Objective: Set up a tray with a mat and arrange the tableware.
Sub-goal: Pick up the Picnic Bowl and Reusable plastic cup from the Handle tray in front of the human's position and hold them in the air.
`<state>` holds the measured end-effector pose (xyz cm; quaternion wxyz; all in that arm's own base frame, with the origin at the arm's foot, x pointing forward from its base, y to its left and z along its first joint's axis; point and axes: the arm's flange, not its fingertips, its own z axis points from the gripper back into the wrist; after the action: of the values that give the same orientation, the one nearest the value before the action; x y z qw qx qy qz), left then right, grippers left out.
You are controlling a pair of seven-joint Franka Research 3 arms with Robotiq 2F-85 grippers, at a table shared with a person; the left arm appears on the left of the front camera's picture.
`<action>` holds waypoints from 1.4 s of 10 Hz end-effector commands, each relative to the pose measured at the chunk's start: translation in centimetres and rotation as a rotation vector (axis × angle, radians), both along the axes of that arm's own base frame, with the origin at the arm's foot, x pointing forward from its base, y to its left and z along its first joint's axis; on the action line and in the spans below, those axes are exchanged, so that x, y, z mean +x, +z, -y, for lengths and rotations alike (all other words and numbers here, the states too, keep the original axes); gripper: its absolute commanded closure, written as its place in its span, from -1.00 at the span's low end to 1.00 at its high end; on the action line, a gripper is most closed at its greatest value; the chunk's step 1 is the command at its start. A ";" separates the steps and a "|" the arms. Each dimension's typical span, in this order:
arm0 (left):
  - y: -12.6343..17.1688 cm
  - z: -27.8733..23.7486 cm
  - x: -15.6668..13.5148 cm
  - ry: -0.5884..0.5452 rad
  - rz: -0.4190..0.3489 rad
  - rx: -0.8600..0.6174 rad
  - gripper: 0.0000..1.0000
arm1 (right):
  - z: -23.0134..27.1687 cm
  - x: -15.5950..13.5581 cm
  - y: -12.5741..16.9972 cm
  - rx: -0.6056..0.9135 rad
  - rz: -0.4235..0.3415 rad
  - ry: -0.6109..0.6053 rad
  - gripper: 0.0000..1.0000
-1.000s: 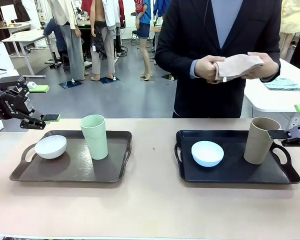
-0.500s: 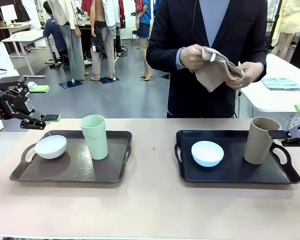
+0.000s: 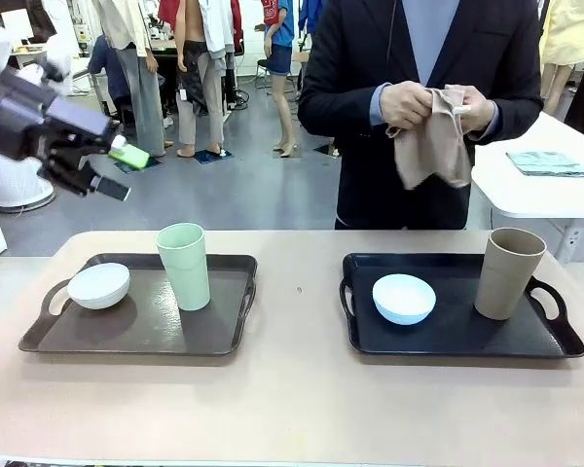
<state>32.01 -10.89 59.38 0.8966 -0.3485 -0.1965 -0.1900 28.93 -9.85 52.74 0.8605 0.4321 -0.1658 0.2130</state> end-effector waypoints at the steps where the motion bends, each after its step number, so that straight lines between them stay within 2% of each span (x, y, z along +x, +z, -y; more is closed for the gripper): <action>1: -0.4 4.8 1.3 0.100 0.083 0.455 -1.00 | -1.2 2.2 -3.0 -0.544 -0.113 -0.234 -1.00; 2: -0.9 8.2 2.4 0.045 0.229 0.666 -1.00 | -2.0 4.0 -4.8 -0.748 -0.035 -0.217 -1.00; 3: 1.0 3.1 -0.2 0.010 0.065 0.159 -1.00 | 0.5 1.1 -0.2 -0.159 0.020 -0.063 -1.00; 5: 1.0 3.1 -0.2 0.010 0.065 0.159 -1.00 | 0.5 1.1 -0.2 -0.159 0.020 -0.063 -1.00; 6: 0.5 6.2 0.3 -0.012 0.117 0.267 -1.00 | 0.5 1.1 -0.2 -0.159 0.020 -0.063 -1.00; 7: 0.6 8.9 1.3 0.015 0.122 0.346 -1.00 | 0.3 1.7 -1.3 -0.218 0.041 -0.065 -1.00; 8: 0.6 12.3 2.2 -0.004 0.126 0.382 -1.00 | 0.7 2.9 -0.5 -0.324 0.172 -0.036 -1.00; 9: 0.7 15.4 3.4 0.000 0.110 0.397 -1.00 | 1.2 4.8 -0.5 -0.347 0.311 0.043 -1.00; 10: 0.5 18.6 4.6 0.039 0.083 0.418 -1.00 | 2.1 7.2 -1.6 -0.399 0.432 0.204 -1.00; 11: -0.1 22.4 6.4 0.150 0.061 0.448 -1.00 | 3.9 10.5 -3.3 -0.354 0.526 0.319 -1.00; 12: -0.7 25.8 7.5 0.283 0.050 0.473 -1.00 | 4.6 12.7 -4.7 -0.220 0.611 0.474 -1.00; 13: -1.7 29.0 8.4 0.405 0.052 0.510 -1.00 | 4.9 14.2 -6.0 -0.110 0.640 0.628 -1.00; 14: -2.6 32.0 8.8 0.475 0.039 0.557 -1.00 | 5.0 15.2 -7.5 -0.020 0.632 0.747 -1.00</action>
<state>39.79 -38.07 56.44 0.9617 -0.0941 -0.2389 -0.0960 42.01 -12.67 45.85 0.7224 0.2731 -0.2825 0.5690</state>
